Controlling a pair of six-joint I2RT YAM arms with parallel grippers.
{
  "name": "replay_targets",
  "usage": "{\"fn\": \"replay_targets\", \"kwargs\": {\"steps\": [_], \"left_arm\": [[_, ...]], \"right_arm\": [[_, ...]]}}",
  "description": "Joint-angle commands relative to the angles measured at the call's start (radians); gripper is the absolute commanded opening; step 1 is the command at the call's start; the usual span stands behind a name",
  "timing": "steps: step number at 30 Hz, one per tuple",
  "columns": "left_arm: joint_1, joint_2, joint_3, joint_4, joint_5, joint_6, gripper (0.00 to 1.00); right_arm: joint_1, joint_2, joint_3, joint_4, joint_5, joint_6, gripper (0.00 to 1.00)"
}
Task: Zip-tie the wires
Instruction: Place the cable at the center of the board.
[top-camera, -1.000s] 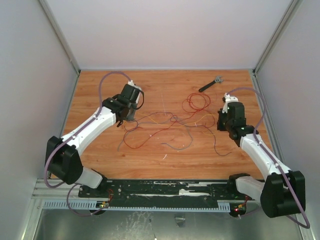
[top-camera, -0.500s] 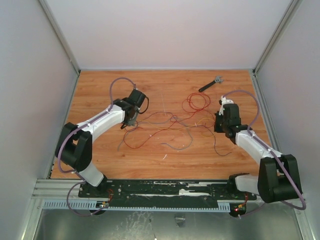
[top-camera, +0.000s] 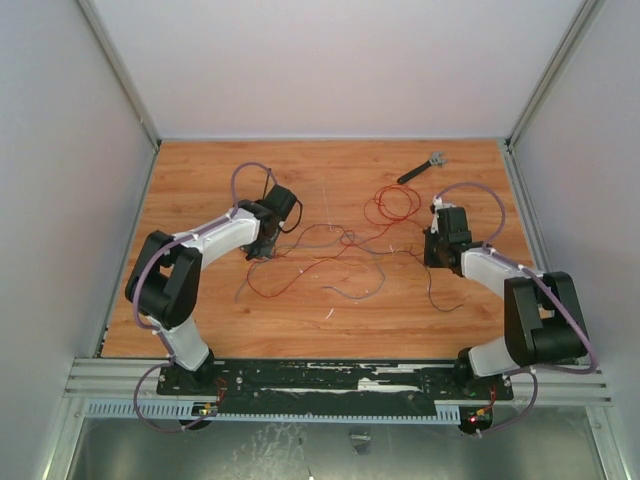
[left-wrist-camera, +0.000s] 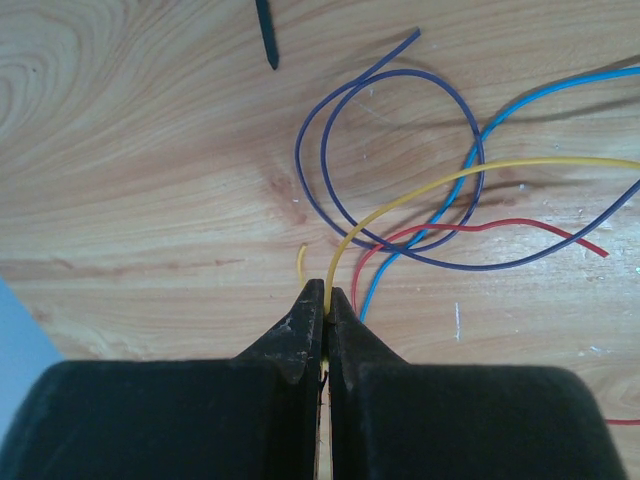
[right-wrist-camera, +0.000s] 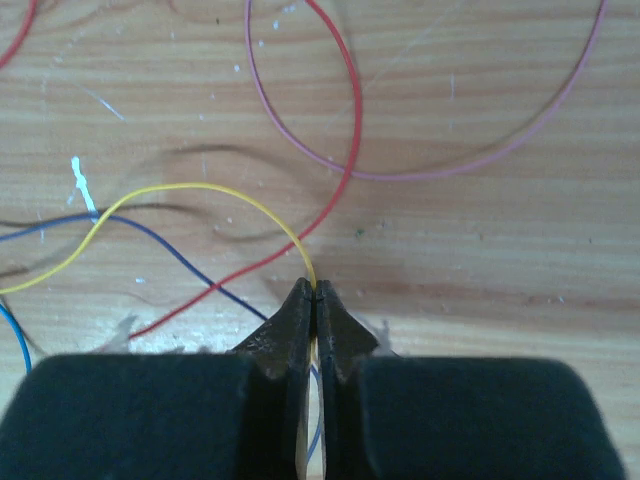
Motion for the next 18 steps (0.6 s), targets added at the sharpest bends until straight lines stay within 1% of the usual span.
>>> {"fn": "replay_targets", "kwargs": {"steps": [1,7,11,13,14,18], "left_arm": [[0.002,0.028,-0.029,0.021,0.021,-0.001,0.00],[0.002,0.066,-0.070,0.048,0.033,-0.003,0.00],[0.001,0.089,-0.070,0.062,0.053,-0.004,0.00],[0.000,0.101,-0.071,0.064,0.056,-0.002,0.00],[0.000,0.105,-0.071,0.064,0.058,-0.002,0.01],[0.001,0.104,-0.066,0.064,0.059,-0.002,0.12]], "right_arm": [[-0.004,0.051,0.058,-0.011,0.024,-0.022,0.00],[-0.004,0.060,0.067,-0.024,0.029,-0.029,0.00],[-0.003,0.054,0.079,-0.036,0.026,-0.032,0.09],[-0.005,0.043,0.083,-0.041,0.030,-0.032,0.12],[-0.005,0.037,0.084,-0.044,0.032,-0.034,0.13],[-0.004,0.009,0.099,-0.057,0.027,-0.036,0.21]]}}
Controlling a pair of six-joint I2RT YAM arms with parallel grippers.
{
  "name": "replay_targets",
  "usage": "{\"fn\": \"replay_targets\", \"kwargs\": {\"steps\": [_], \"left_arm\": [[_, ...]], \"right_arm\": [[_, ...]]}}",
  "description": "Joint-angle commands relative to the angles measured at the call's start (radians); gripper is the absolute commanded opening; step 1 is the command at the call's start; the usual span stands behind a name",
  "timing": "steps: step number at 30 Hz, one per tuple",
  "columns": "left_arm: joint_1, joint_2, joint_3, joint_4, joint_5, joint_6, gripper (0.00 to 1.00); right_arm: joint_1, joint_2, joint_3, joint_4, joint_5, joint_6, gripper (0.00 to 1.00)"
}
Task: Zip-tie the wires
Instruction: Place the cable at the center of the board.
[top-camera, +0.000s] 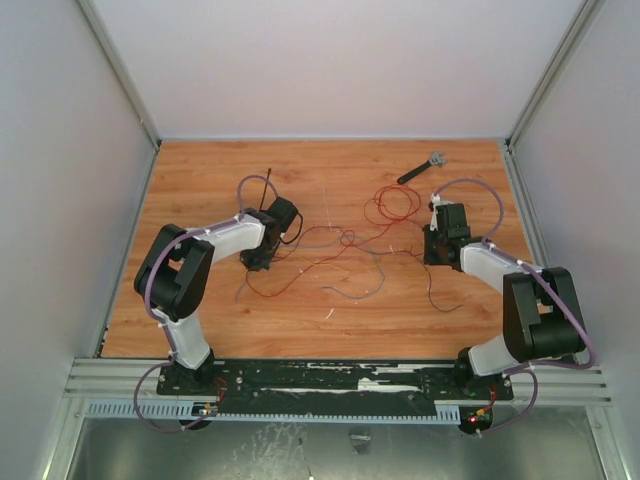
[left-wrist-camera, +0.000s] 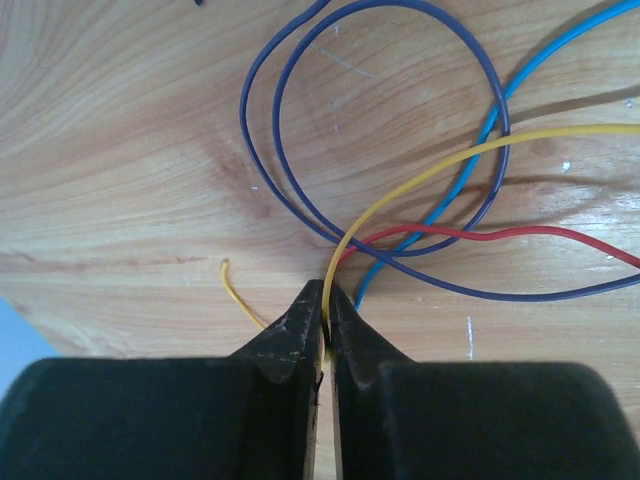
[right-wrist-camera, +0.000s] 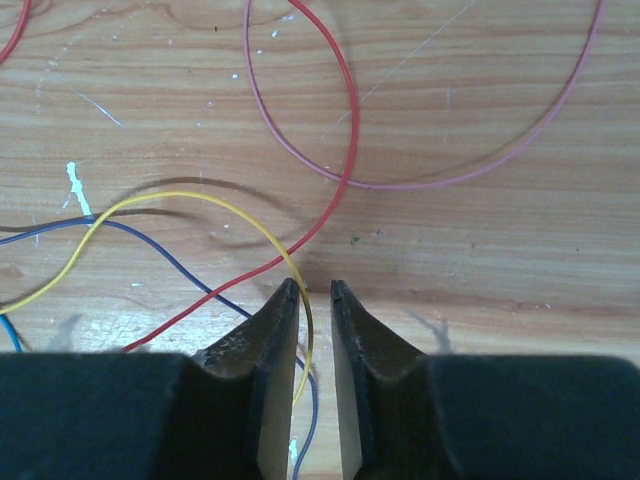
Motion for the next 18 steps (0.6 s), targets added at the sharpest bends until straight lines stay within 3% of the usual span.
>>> {"fn": "replay_targets", "kwargs": {"steps": [1,11,18], "left_arm": [[0.002,0.027,0.005,0.038,0.042,-0.007,0.16],[0.001,-0.038,0.041,0.018,0.033,0.001,0.34],[0.001,-0.072,0.043,0.006,0.045,0.010,0.55]], "right_arm": [[-0.005,-0.048,0.045,-0.028,0.014,-0.012,0.23],[-0.004,-0.126,0.088,-0.078,-0.008,-0.022,0.33],[-0.006,-0.192,0.121,-0.105,-0.035,-0.022,0.39]]}}
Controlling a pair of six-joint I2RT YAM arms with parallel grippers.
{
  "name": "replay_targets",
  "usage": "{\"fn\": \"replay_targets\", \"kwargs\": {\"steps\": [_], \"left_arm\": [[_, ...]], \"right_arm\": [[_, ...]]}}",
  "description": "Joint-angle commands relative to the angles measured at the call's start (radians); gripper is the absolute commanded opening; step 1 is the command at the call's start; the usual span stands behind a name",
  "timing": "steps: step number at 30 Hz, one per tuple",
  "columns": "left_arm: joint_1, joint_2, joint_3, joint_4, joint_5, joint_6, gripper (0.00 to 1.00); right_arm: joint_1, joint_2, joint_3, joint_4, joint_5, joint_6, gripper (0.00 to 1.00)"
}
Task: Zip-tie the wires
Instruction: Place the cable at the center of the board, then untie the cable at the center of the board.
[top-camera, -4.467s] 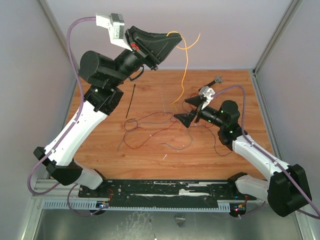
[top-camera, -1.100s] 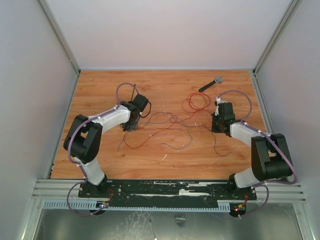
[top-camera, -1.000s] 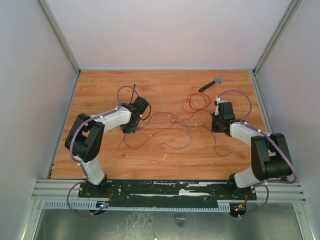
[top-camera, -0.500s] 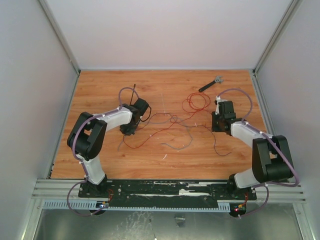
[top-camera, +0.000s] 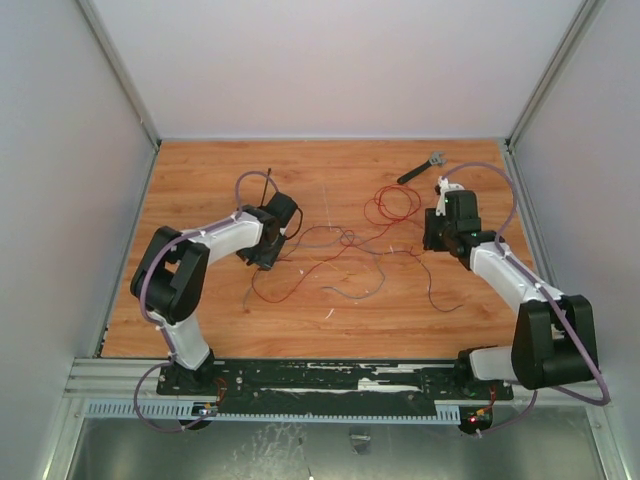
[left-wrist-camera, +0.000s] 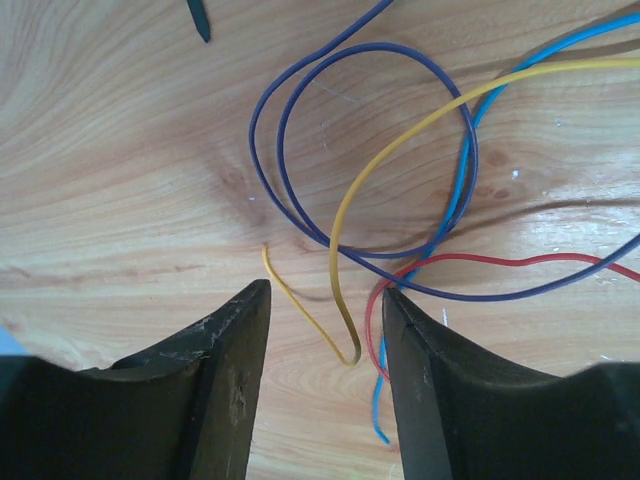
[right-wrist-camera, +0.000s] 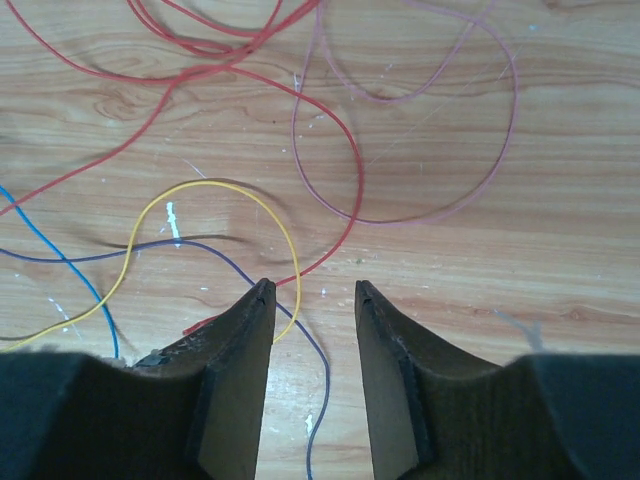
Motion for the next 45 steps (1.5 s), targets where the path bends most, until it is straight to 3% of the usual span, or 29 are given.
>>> {"fn": "replay_targets", "kwargs": {"steps": [1,5,10,17,26,33,45], "left_arm": [[0.001,-0.056,0.017,0.000,0.031,0.006,0.56],[0.002,-0.085,0.009,0.001,0.034,0.007,0.63],[0.009,-0.126,0.009,-0.006,0.032,0.008,0.75],[0.028,-0.227,0.022,-0.019,0.053,0.007,0.93],[0.049,-0.445,0.045,0.088,0.185,0.001,0.98],[0.058,-0.507,0.053,0.115,0.258,-0.004,0.99],[0.073,-0.534,0.033,0.117,0.263,-0.005,0.98]], "right_arm": [[-0.005,-0.064,0.041,-0.015,-0.023,-0.007,0.39],[-0.010,-0.093,0.046,-0.005,-0.016,0.002,0.40],[-0.025,-0.077,0.066,0.047,-0.028,0.036,0.50],[-0.043,0.075,0.165,0.124,-0.071,0.049,0.52],[-0.036,0.317,0.350,0.112,-0.153,0.015,0.55],[0.051,0.476,0.491,0.075,-0.163,-0.050,0.71],[0.122,0.670,0.640,0.024,-0.122,-0.094,0.68]]}}
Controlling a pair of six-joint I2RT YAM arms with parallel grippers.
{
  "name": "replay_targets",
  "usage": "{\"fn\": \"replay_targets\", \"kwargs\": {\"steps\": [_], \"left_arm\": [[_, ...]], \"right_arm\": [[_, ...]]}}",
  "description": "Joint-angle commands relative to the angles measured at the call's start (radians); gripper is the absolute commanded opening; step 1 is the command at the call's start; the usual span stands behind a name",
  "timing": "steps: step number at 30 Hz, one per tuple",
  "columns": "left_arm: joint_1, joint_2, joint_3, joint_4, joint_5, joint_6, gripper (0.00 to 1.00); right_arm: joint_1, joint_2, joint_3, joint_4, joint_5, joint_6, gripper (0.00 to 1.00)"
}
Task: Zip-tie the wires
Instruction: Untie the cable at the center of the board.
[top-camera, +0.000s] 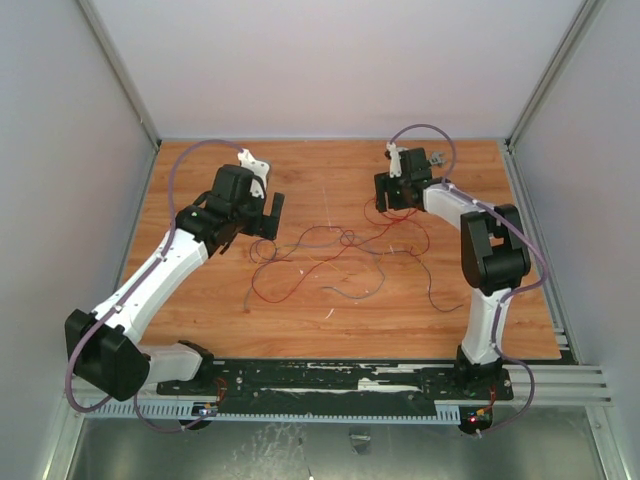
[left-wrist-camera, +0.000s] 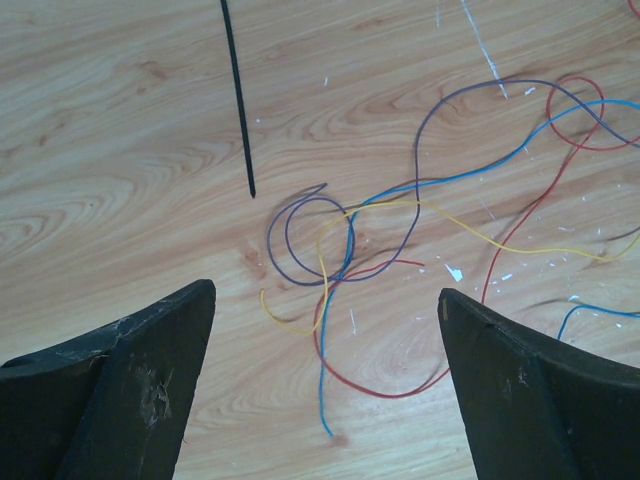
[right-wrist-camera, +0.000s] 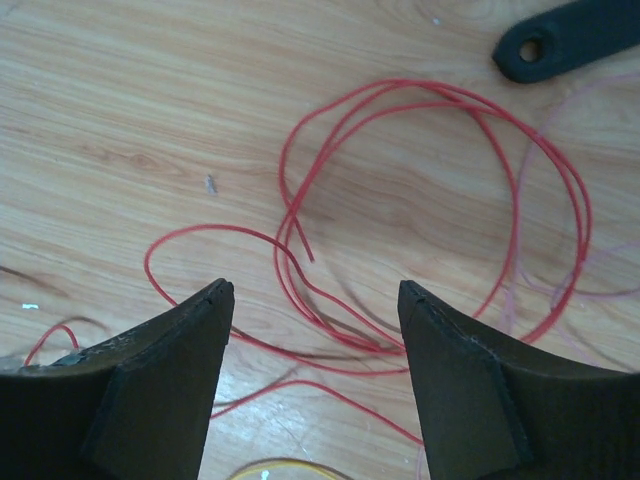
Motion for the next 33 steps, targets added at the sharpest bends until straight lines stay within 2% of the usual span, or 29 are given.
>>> {"fn": "replay_targets", "kwargs": {"steps": [1,7,10,13,16,22,29,33], "left_arm": [[0.012,-0.026,-0.001,0.022,0.017,-0.002,0.98],[0.012,-0.028,0.000,0.026,0.034,-0.002,0.98],[0.012,-0.029,0.001,0.028,0.038,0.000,0.98],[0.012,-0.030,0.004,0.029,0.039,0.003,0.98],[0.013,-0.023,0.011,0.036,0.047,0.003,0.99],[0.013,-0.024,-0.008,0.120,0.082,-0.018,0.98],[0.014,-0.057,-0.039,0.256,0.186,-0.062,0.99],[0.016,-0.043,-0.016,0.292,0.251,-0.078,0.98]], "right_arm": [[0.027,0.043,0.067,-0.008,0.026,-0.031,0.66],[0.048,0.111,0.128,0.017,0.035,-0.046,0.53],[0.049,0.128,0.152,0.016,0.038,-0.050,0.36],[0.048,0.104,0.160,0.006,0.072,-0.055,0.13],[0.049,0.057,0.198,-0.034,0.133,-0.073,0.01],[0.042,-0.022,0.397,-0.187,0.288,-0.143,0.00],[0.021,-0.101,0.646,-0.222,0.390,-0.207,0.00],[0.015,-0.140,0.763,-0.170,0.382,-0.243,0.00]]}}
